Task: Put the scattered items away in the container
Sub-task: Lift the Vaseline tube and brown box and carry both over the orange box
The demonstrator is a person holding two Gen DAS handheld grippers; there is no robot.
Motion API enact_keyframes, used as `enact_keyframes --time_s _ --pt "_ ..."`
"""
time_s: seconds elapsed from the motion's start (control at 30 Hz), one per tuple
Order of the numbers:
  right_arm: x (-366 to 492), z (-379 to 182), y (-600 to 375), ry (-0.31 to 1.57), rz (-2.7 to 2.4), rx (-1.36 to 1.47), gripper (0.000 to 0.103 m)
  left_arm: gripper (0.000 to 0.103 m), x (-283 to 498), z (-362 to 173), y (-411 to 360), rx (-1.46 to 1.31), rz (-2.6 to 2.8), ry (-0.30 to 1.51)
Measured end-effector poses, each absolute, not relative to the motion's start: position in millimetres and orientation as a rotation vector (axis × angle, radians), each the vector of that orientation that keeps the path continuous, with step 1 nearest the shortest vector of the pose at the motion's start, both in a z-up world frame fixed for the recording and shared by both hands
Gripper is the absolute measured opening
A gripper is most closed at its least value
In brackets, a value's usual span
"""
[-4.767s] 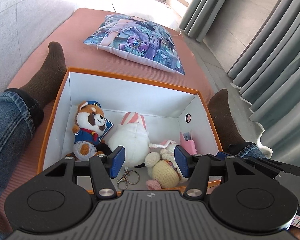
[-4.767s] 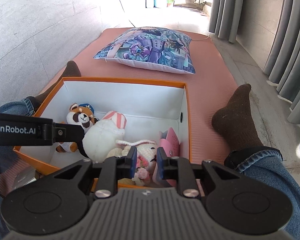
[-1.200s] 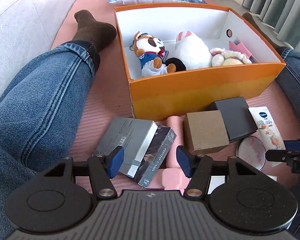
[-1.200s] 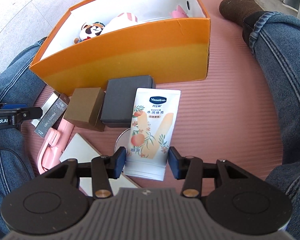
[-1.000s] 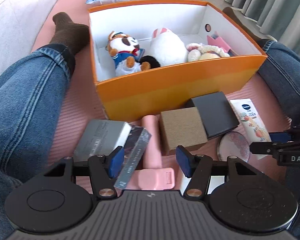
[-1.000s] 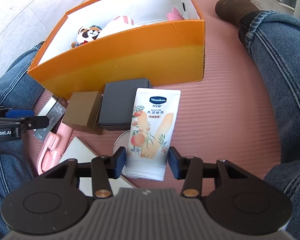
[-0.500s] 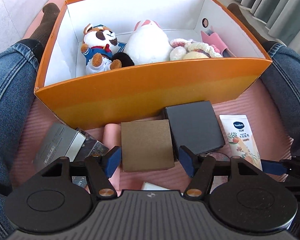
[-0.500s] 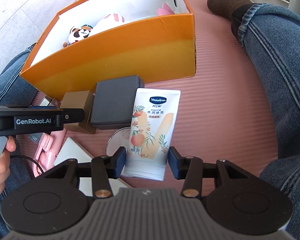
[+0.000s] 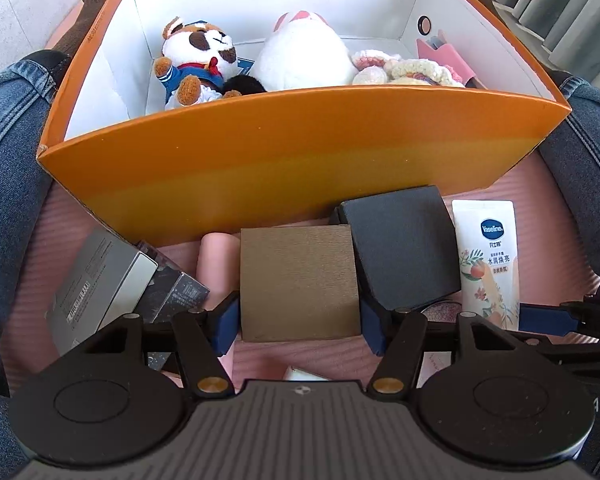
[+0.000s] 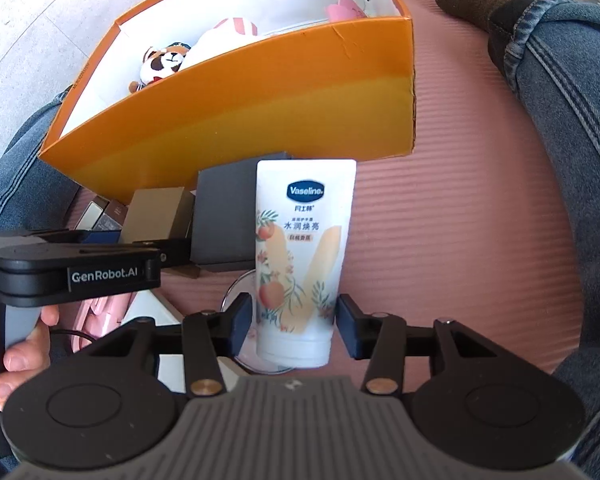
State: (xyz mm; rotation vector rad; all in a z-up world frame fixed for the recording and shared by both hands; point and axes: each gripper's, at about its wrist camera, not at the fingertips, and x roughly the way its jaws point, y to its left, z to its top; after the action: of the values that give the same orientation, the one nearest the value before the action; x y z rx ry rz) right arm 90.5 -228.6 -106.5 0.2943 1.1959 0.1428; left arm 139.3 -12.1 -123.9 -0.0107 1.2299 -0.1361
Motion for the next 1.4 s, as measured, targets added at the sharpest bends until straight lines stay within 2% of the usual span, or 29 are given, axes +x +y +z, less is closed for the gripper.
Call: enact_keyframes --time_s 0.53,0.83,1.1,1.4 --pt "105 -97 -224 1.144 0.149 0.237 0.05 0.069 136 -119 -3 -0.06 -0.153 1.234" --pt "91 -45 -226 1.022 0.214 0.227 0.05 0.069 120 -67 4 -0.128 -0.22 1.137" --pt "108 15 -220 0.83 0.262 0.253 0.05 0.069 128 -10 17 -0.168 -0.22 0.983" --pt "166 10 -203 0.778 0.276 0.345 0.05 0.069 183 -4 46 -0.214 -0.138 0.961"
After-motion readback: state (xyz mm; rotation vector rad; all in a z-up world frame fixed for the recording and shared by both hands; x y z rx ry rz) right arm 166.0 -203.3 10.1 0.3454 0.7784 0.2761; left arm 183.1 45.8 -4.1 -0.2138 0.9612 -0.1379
